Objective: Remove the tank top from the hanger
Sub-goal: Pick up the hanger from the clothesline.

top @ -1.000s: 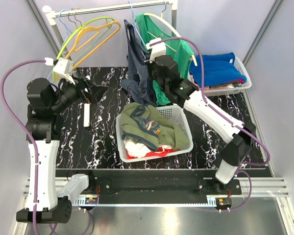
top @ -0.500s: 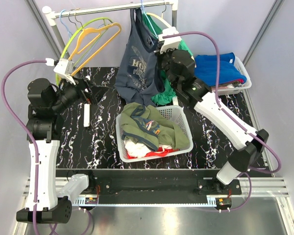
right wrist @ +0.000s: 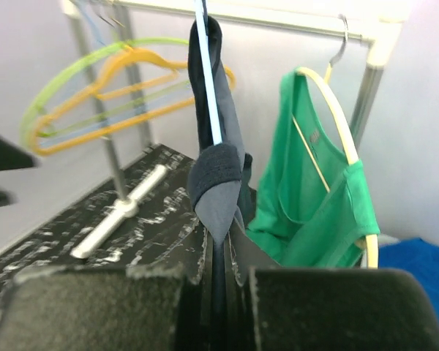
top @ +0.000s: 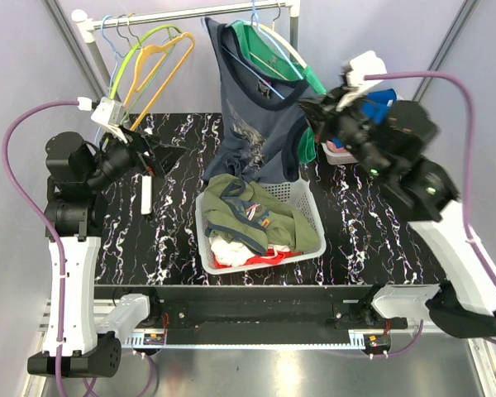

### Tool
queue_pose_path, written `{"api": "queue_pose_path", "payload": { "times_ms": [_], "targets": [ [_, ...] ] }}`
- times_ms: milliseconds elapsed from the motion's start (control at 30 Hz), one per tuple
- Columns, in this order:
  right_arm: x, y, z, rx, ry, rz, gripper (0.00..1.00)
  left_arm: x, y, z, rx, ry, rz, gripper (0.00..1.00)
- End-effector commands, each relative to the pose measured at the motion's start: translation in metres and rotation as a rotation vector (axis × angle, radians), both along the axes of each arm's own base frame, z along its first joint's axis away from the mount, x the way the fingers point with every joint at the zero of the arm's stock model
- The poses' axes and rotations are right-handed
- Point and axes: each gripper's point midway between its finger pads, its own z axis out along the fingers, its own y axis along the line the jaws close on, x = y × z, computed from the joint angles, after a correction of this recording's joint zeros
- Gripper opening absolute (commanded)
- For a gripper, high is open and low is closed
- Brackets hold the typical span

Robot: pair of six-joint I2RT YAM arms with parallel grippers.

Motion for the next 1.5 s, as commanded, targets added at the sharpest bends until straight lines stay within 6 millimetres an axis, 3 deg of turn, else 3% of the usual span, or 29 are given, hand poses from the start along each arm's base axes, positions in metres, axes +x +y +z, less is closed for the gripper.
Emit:
{"api": "queue_pose_path", "payload": {
  "times_ms": [0, 200, 300, 467, 567, 1067, 1333, 1467],
  "targets": [
    [-0.067, -0.030, 0.083, 0.141, -0.163, 0.131, 0.00, -0.008, -0.010, 0.023, -0.024, -0.077, -0.075, 0.99],
    [-0.118, -0.056, 0.142, 0.221, -0.321, 0.213, 0.00, -0.009, -0.012, 0.015, -0.028, -0.074, -0.095, 0.99],
    [-0.130, -0.059, 0.151, 0.239, -0.332, 0.247, 0.00, -0.011, -0.013, 0.018, -0.026, -0.084, -0.096, 0.99],
    [-0.139, -0.057, 0.145, 0.219, -0.301, 0.293, 0.00, -0.013, -0.013, 0.021, -0.024, -0.094, -0.101, 0.99],
    [-0.164, -0.059, 0.149, 0.208, -0.341, 0.374, 0.00, -0.012, -0.013, 0.021, -0.024, -0.093, -0.103, 0.99],
    [-0.227, -0.109, 0.190, 0.329, -0.456, 0.408, 0.00, -0.011, -0.012, 0.021, -0.032, -0.093, -0.093, 0.99],
    [-0.228, -0.120, 0.178, 0.334, -0.431, 0.369, 0.00, -0.011, -0.011, 0.021, -0.028, -0.100, -0.083, 0.99],
    [-0.209, -0.108, 0.152, 0.292, -0.350, 0.349, 0.00, -0.012, -0.011, 0.025, -0.025, -0.111, -0.080, 0.99]
  ]
}}
